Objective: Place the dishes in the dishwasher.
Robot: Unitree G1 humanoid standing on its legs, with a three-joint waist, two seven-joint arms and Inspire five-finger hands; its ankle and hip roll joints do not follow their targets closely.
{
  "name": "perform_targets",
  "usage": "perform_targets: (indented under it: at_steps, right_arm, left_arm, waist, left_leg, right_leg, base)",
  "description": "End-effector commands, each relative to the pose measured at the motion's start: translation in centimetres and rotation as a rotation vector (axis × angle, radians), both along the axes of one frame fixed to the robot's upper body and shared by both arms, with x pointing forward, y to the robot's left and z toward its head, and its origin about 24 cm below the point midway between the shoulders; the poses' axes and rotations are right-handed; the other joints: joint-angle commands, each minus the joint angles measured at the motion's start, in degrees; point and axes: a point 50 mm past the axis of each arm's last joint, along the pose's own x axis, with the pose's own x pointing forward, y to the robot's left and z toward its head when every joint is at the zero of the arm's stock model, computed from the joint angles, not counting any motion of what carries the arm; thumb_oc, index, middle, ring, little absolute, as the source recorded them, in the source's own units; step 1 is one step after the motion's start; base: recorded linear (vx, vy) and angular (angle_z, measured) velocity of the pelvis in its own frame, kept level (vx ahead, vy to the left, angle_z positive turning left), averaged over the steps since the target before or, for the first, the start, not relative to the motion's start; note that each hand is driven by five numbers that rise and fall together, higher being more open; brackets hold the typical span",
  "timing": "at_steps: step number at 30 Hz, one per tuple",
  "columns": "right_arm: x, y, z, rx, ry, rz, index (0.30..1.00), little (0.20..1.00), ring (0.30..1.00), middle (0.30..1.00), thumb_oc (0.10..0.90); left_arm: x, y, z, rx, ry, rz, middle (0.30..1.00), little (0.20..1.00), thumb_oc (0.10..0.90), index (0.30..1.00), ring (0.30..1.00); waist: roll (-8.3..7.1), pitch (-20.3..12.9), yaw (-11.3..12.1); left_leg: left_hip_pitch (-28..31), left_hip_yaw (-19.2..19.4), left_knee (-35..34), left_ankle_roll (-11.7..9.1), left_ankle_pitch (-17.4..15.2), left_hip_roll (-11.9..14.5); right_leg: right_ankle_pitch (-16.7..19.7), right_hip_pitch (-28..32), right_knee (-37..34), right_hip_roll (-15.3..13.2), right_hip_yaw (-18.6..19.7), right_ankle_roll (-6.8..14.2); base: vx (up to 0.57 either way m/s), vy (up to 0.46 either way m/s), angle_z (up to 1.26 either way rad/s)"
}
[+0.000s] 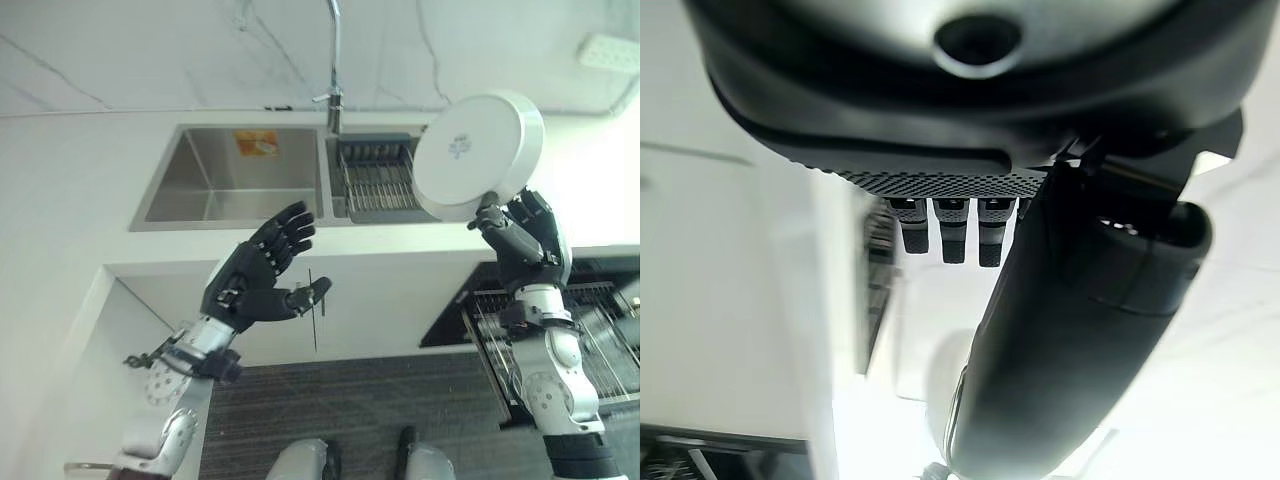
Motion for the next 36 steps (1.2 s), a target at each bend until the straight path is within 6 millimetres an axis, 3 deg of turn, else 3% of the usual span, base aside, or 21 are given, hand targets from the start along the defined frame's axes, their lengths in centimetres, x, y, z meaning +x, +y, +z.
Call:
perform_targets:
  at_steps: [1,4,7,9,12,15,16,19,22,24,26,27,28,30,33,36]
  right_arm:
    - [-0.8,0.3,8.5,-0.006,-0.498,0.013,0.300,0.300,0.300,0.300,0.400]
    - [-1.3,1.2,8.4,-0.005,-0.498,0.032,0.300,0.300,0.300,0.300,0.400]
    - [-1.7,2.0,8.2,-0.020,-0.499,0.061,0.300,0.300,0.300,0.300,0.400]
    - [-2.1,2.3,8.4,-0.047,-0.512,0.059,0.300,0.300,0.300,0.300,0.400]
    - [-2.9,2.5,9.0,-0.078,-0.540,0.059,0.300,0.300,0.300,0.300,0.400]
    - [-3.7,2.3,9.2,-0.094,-0.552,0.084,0.300,0.300,0.300,0.300,0.400]
    - [-3.8,2.4,9.2,-0.097,-0.550,0.120,0.300,0.300,0.300,0.300,0.400]
    - [-3.8,2.5,9.2,-0.119,-0.529,0.165,0.300,0.300,0.300,0.300,0.400]
    - [-3.9,2.4,8.1,-0.138,-0.472,0.219,0.300,0.300,0.300,0.300,0.400]
    - [-4.1,2.0,7.8,-0.141,-0.455,0.210,0.300,0.300,0.300,0.300,0.400]
    - [-4.2,1.5,7.6,-0.167,-0.446,0.172,0.300,0.300,0.300,0.300,0.400]
    - [-4.2,1.4,7.4,-0.184,-0.441,0.163,0.300,0.300,0.300,0.300,0.400]
    - [-4.2,1.5,7.1,-0.184,-0.433,0.162,0.300,0.300,0.300,0.300,0.400]
    - [-4.2,1.9,5.9,-0.170,-0.412,0.142,0.300,0.300,0.300,0.300,0.400]
    - [-4.1,1.8,5.3,-0.155,-0.391,0.123,0.300,0.300,0.300,0.300,0.400]
    - [-3.8,1.5,5.2,-0.160,-0.381,0.131,0.300,0.300,0.300,0.300,0.400]
  left_arm:
    - [-0.2,-1.6,5.9,0.011,-0.339,-0.087,0.900,0.900,0.800,0.900,0.900]
    - [-0.1,-2.4,6.5,0.061,-0.380,-0.083,0.900,0.900,0.800,0.900,0.900]
    - [-0.3,-2.6,7.2,0.088,-0.423,-0.083,0.900,0.900,0.800,0.900,0.900]
    - [-0.3,-2.9,7.6,0.097,-0.436,-0.087,0.900,0.900,0.800,0.900,0.900]
    - [-0.3,-3.3,7.9,0.097,-0.448,-0.100,0.900,0.900,0.800,0.900,0.900]
    - [-0.7,-3.3,8.0,0.095,-0.459,-0.113,0.900,0.900,0.800,0.900,0.900]
    - [-0.9,-3.2,7.8,0.090,-0.457,-0.096,0.900,0.900,0.800,0.900,0.900]
    - [-1.2,-2.9,7.2,0.074,-0.437,-0.059,0.900,0.900,0.800,0.900,0.900]
    - [-1.4,-2.8,5.6,0.099,-0.383,-0.038,0.900,0.900,0.800,0.900,0.900]
    - [-1.5,-2.6,4.9,0.125,-0.354,-0.042,0.900,0.900,0.800,0.900,0.900]
    - [-1.4,-2.5,3.7,0.144,-0.290,-0.068,0.900,0.900,0.800,0.900,0.900]
    - [-1.4,-2.1,2.4,0.170,-0.217,-0.062,0.900,0.900,0.800,0.900,0.900]
    - [-1.5,-1.5,1.0,0.191,-0.138,-0.049,0.900,0.900,0.800,0.900,0.900]
    - [-1.7,-1.0,-3.0,0.225,0.063,-0.040,0.900,0.900,0.800,0.900,0.900]
    - [-1.5,-1.1,-6.7,0.264,0.222,-0.028,0.900,0.900,0.800,0.900,0.900]
    - [-1.7,-0.7,-9.7,0.296,0.373,0.011,0.900,0.900,0.800,0.900,0.900]
  waist:
    - [-0.19,-4.3,2.5]
    - [-1.42,-5.8,4.0]
    - [-1.83,-5.9,4.4]
    - [-2.21,-5.8,3.9]
    - [-3.23,-5.2,2.8]
    - [-4.13,-4.6,1.9]
    - [-4.40,-4.4,1.5]
    - [-4.42,-4.8,0.6]
    - [-4.33,-5.8,-0.6]
    - [-4.24,-6.0,-1.0]
    - [-3.92,-5.7,-1.2]
    - [-3.16,-5.3,-0.4]
    - [-2.31,-5.2,0.0]
    - [-1.14,-5.5,0.2]
    - [-1.07,-4.8,0.4]
    - [-1.27,-4.8,0.5]
  left_leg:
    - [8.7,-6.7,-5.2,-4.6,-8.5,-1.4]
    - [7.9,-3.8,-5.2,-5.5,-8.3,-0.5]
    - [8.5,-2.2,-5.2,-6.7,-8.8,1.1]
    - [9.0,-1.7,-5.2,-7.4,-9.1,2.1]
    - [8.8,-2.5,-5.2,-7.7,-9.1,3.3]
    - [8.8,-3.7,-5.2,-8.4,-8.4,5.3]
    - [8.8,-3.2,-5.2,-9.3,-7.6,7.3]
    - [9.2,-2.8,-5.2,-10.8,-6.4,10.2]
    - [7.7,0.2,-5.2,-13.0,-3.2,14.1]
    - [7.5,1.9,-5.2,-13.2,-2.5,14.5]
    - [8.1,3.2,-5.2,-12.8,-3.0,12.7]
    - [7.5,1.1,-5.2,-11.9,-4.2,8.3]
    - [6.7,-0.2,-5.2,-11.4,-4.6,6.4]
    - [3.1,-1.3,-5.2,-11.4,-3.7,5.3]
    - [1.6,-0.8,-5.2,-11.9,-2.7,4.8]
    - [1.5,-0.1,-5.2,-10.9,-3.2,3.7]
  right_leg:
    - [0.1,8.1,-8.6,1.8,-2.4,0.8]
    - [-0.8,9.5,-8.6,-3.8,-4.7,2.2]
    - [2.5,7.6,-8.6,-9.3,-6.2,4.3]
    - [4.7,5.1,-8.6,-12.1,-4.8,5.8]
    - [5.6,1.9,-8.6,-13.2,-1.1,6.6]
    - [3.7,1.3,-8.6,-11.4,1.7,6.6]
    - [1.9,1.4,-8.6,-9.9,1.9,6.5]
    - [0.3,0.4,-8.6,-7.2,2.9,6.0]
    - [-2.4,0.9,-8.6,-3.0,2.1,2.9]
    - [-2.9,1.2,-8.6,-2.9,0.9,2.4]
    - [-3.4,2.1,-8.6,-2.9,-0.4,2.2]
    - [-3.3,2.1,-8.6,-2.2,-0.4,2.6]
    - [-3.2,2.1,-8.6,-1.2,-0.2,2.7]
    - [-2.8,1.8,-8.6,0.1,-1.1,2.7]
    - [-4.5,3.6,-8.6,0.8,-2.6,2.3]
    - [-5.5,4.4,-8.6,0.8,-3.1,2.2]
  base:
    - [-0.13,-0.100,-0.59]
    - [-0.09,-0.150,-0.65]
    - [-0.05,-0.200,-0.80]
    - [-0.06,-0.274,-0.67]
    - [-0.03,-0.388,-0.59]
    - [-0.01,-0.592,0.36]
    - [0.00,-0.609,0.46]
    - [0.01,-0.407,0.20]
    - [0.05,-0.496,-0.23]
    - [0.06,-0.326,-0.05]
    - [0.09,-0.240,0.29]
    - [0.15,-0.186,0.55]
    - [0.21,-0.144,0.59]
    - [0.19,-0.080,0.12]
    - [0.16,0.007,0.17]
    - [0.19,0.121,0.19]
